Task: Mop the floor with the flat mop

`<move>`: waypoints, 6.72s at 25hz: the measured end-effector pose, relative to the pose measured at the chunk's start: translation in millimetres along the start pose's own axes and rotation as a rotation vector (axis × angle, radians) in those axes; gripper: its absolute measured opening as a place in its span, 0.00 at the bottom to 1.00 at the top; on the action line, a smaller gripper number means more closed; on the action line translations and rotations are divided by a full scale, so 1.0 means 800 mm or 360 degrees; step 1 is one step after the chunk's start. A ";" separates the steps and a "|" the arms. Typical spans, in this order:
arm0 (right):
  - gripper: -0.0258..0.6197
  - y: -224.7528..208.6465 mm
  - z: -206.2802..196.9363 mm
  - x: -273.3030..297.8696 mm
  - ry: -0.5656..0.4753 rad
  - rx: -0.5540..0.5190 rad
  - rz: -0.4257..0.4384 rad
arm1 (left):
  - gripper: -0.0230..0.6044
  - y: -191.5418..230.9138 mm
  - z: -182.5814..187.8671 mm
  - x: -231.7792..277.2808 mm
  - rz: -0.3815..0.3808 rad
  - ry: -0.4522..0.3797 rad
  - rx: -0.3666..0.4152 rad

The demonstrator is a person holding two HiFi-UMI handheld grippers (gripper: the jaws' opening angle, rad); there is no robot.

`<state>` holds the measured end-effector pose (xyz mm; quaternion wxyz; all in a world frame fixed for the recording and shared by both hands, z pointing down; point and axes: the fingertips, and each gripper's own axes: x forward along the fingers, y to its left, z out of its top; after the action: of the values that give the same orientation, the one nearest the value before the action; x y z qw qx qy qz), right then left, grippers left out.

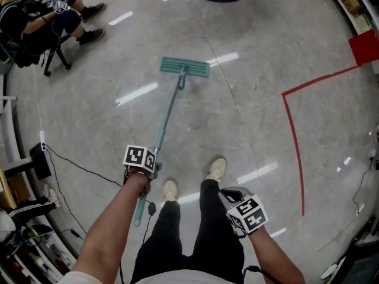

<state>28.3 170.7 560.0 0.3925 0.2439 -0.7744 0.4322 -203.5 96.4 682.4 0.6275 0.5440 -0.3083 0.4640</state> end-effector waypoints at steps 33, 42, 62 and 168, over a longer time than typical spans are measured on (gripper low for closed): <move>0.07 -0.018 -0.015 -0.020 -0.0113 0.0119 -0.0072 | 0.17 -0.033 0.087 -0.042 0.0018 -0.0159 -0.0019; 0.07 0.024 -0.003 0.003 -0.0125 0.0021 -0.0048 | 0.17 -0.003 -0.064 -0.056 0.0039 -0.0118 0.0030; 0.07 0.082 0.025 0.049 -0.0040 -0.0153 0.0020 | 0.17 0.053 -0.248 -0.017 0.0028 0.0057 -0.0101; 0.07 0.094 -0.006 0.070 0.0093 -0.0211 0.0048 | 0.18 0.048 -0.284 0.005 0.0054 0.0126 -0.0010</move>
<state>-55.6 210.4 571.4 0.4236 0.1929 -0.7931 0.3929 -263.7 316.8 651.6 0.6329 0.5181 -0.2938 0.4947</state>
